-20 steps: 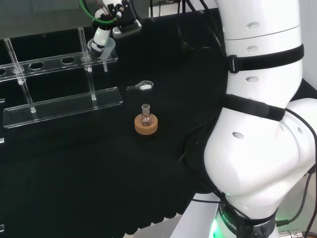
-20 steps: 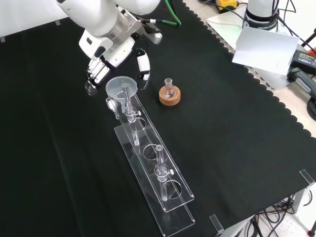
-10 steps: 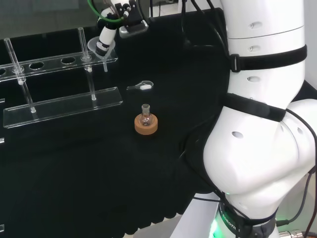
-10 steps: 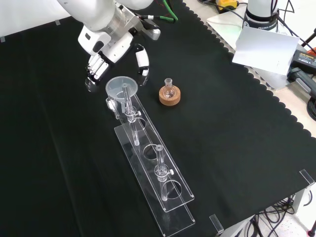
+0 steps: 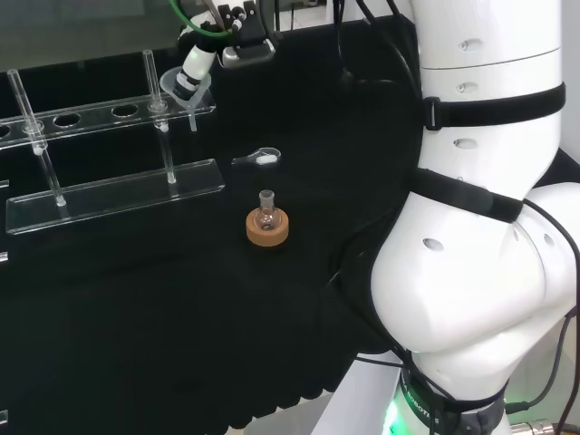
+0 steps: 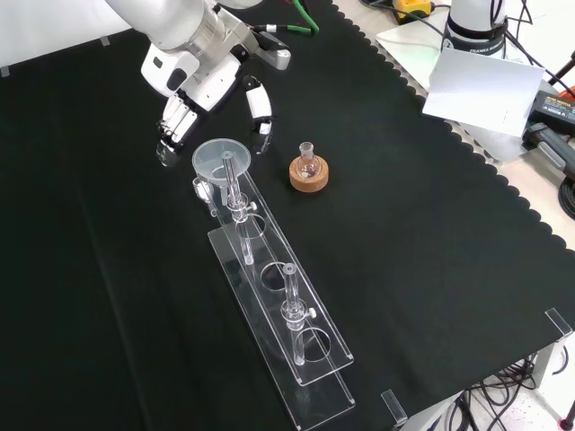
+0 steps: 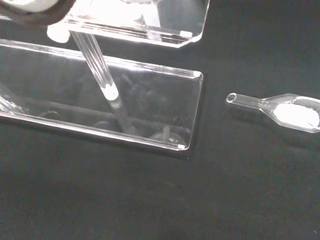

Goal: Pick up the funnel from the transparent funnel stand.

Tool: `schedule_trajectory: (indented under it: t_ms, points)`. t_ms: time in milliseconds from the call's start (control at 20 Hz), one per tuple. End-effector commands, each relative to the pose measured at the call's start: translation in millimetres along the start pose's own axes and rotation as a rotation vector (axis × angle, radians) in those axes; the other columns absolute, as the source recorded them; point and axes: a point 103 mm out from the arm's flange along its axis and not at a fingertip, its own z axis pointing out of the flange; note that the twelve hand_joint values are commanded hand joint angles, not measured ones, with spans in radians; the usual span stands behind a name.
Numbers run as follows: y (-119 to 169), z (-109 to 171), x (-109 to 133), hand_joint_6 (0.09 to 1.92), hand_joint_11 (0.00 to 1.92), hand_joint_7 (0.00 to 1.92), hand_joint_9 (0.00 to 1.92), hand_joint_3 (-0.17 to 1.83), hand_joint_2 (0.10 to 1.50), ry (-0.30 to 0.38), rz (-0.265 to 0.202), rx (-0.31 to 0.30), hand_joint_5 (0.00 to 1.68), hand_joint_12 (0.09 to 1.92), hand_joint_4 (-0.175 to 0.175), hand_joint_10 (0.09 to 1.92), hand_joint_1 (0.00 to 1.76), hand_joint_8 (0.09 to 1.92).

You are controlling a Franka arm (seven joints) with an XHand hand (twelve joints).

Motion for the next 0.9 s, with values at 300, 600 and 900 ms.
schedule_trajectory:
  t_ms: [300,600,900]
  points:
    - [1,2,4,0.09,0.33,0.00,0.13,0.52,0.59,-0.003,0.006,0.000,0.10,1.50,0.027,0.89,0.65,0.41]
    - [8,7,17,0.09,0.34,0.00,0.14,0.52,0.59,-0.031,0.015,-0.008,0.10,1.50,0.026,0.89,0.65,0.42]
    - [10,9,18,0.09,0.34,0.00,0.16,0.53,0.59,-0.035,0.014,-0.013,0.11,1.49,0.023,0.88,0.65,0.47]
